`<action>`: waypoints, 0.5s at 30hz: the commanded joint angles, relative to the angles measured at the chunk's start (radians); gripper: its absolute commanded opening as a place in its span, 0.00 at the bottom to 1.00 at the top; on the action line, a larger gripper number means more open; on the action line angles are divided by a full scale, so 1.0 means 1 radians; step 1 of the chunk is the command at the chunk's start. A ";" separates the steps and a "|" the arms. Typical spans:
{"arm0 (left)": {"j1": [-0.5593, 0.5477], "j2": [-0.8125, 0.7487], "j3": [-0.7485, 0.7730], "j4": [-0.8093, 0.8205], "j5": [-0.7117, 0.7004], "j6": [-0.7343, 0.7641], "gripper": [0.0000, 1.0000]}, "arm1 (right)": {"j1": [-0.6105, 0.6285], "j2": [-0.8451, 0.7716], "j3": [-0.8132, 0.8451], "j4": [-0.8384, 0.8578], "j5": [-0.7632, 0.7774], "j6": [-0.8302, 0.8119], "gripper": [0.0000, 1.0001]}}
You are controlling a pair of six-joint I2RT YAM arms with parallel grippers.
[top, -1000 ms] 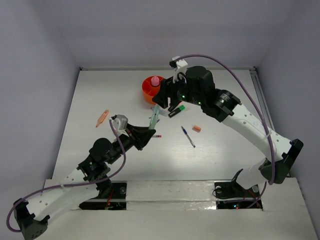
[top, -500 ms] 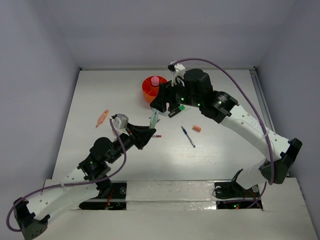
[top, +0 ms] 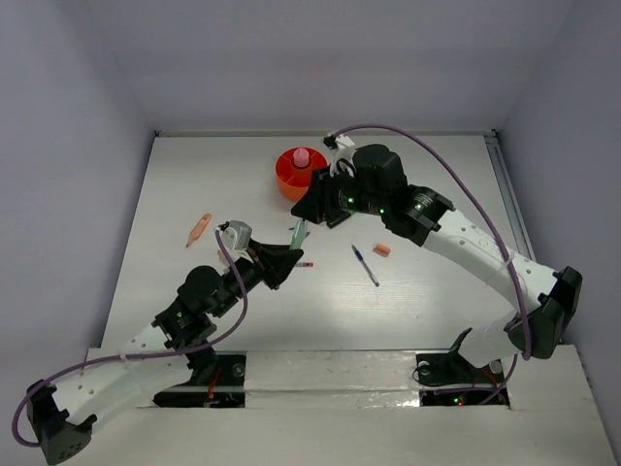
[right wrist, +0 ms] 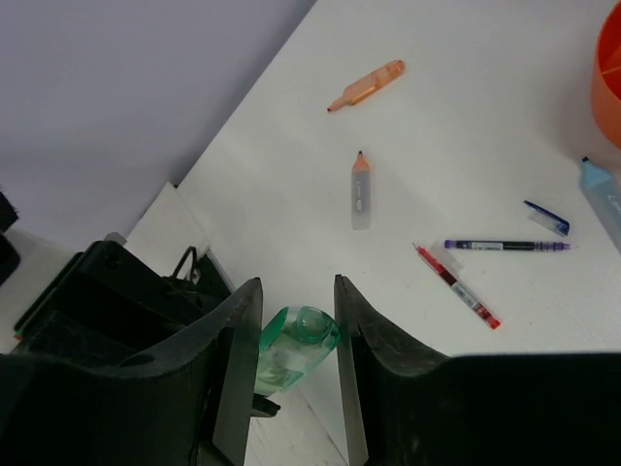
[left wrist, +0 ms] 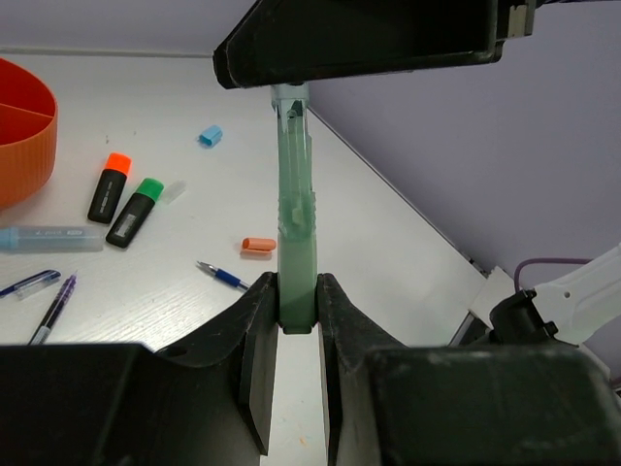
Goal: Sort the stationery into containers
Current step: Close the pen cap on the pen.
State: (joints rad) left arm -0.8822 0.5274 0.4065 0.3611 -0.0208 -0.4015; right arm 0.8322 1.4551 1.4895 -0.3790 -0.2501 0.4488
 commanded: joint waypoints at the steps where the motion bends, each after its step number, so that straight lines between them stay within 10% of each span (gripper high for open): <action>1: -0.003 -0.006 0.028 0.085 -0.025 0.003 0.00 | -0.002 -0.042 -0.003 0.065 -0.014 0.008 0.38; 15: -0.003 0.016 0.037 0.188 -0.025 -0.071 0.00 | 0.059 -0.059 -0.083 0.107 0.066 -0.019 0.34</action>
State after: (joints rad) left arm -0.8825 0.5537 0.4065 0.3782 -0.0391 -0.4400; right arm 0.8604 1.4181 1.4296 -0.2905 -0.2138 0.4637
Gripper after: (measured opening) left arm 0.149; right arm 0.352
